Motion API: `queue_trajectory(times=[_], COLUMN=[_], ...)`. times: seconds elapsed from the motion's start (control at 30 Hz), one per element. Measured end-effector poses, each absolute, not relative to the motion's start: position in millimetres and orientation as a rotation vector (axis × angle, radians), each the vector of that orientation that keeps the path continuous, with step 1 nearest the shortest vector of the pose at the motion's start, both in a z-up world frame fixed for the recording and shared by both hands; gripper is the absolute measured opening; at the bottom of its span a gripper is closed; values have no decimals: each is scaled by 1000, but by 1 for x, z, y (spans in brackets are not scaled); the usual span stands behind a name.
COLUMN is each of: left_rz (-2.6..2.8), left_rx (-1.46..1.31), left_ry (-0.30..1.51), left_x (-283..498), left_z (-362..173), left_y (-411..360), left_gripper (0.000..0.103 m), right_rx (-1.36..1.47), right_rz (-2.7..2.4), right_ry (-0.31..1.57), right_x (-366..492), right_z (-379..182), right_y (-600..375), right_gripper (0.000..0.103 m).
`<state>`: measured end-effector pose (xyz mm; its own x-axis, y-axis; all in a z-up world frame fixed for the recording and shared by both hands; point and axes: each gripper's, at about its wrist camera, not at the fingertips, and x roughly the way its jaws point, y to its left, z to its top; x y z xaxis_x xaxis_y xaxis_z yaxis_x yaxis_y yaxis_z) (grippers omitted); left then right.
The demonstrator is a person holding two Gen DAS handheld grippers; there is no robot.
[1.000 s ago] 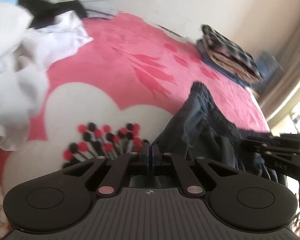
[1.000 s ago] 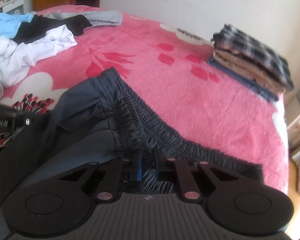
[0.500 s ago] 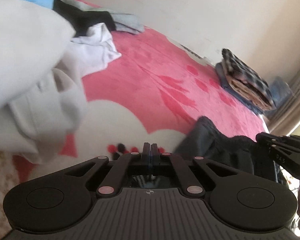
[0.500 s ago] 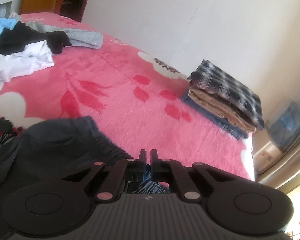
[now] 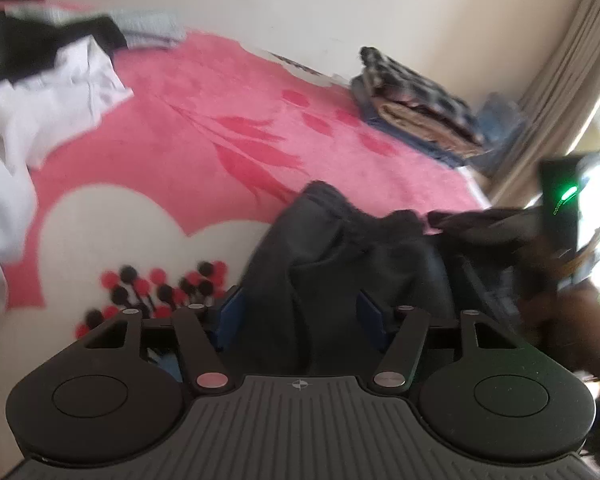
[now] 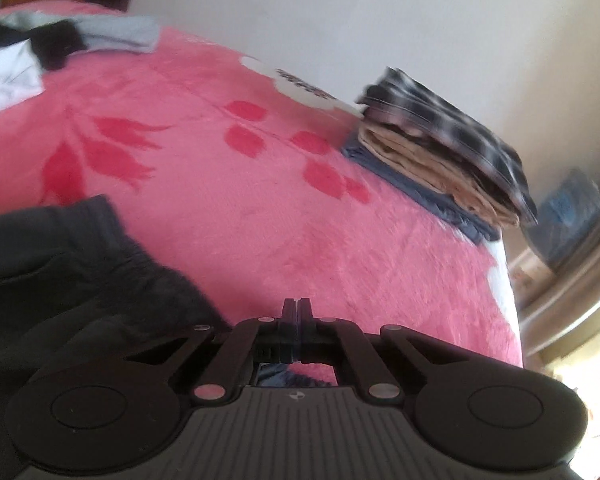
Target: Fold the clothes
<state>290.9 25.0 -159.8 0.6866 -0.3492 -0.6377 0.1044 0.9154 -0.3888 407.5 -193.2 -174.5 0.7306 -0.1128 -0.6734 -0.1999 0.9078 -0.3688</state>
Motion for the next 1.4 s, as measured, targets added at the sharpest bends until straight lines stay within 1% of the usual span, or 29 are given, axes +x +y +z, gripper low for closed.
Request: queue_trajectory(times=[0.07,0.13,0.2,0.27,0.33,0.4,0.43,0.47,0.5,0.53,0.6,0.7,0.93,1.0,1.07,1.2,1.3,1.4], left_rz=[-224,-208,-192,-179,-169,-161,-156,-147,-137,-127,-108,-78,-31,-25,-20,-19,-14,-10], left_rx=[-301,-287,-271,-260,-255,-254,-254,-260,-266,-271,-283,-300,-315,-319,-330,-342,-344,-330], left_ry=[754,739,737,738,738,745,749,746,744,741,736,728,711,707,709,702,698,703], left_x=[292,294,295,296,298,298,297,297,297,297,296,296,295,295,295,294,294,295], left_z=[-160,-161,-162,-163,-163,-164,-164,-164,-164,-164,-164,-164,-162,-162,-161,-159,-158,-160], left_y=[20,20,20,21,22,23,24,26,27,28,31,35,42,44,46,48,49,48], left_gripper=[55,54,46,43,34,19,16,11,9,7,4,3,3,3,3,3,3,3], right_rx=[-384,-320,-222,-102,41,122,121,107,87,65,5,-107,-387,-419,-444,-545,-521,-492], right_rz=[32,2,-36,-71,-66,-68,-69,-68,-66,-64,-25,103,247,241,223,185,134,97], right_ry=[729,689,658,648,689,721,738,756,778,792,764,745,834,854,857,809,748,727], right_x=[405,398,388,376,368,356,349,345,343,340,332,328,349,352,350,341,345,358], right_z=[-165,-148,-126,-106,-97,-98,-101,-105,-111,-115,-120,-123,-153,-158,-158,-157,-150,-153], right_y=[-202,-217,-244,-280,-320,-347,-353,-354,-353,-352,-340,-313,-264,-260,-255,-244,-248,-251], right_gripper=[0,0,0,1,2,6,14,31,39,42,42,41,42,37,8,6,6,6])
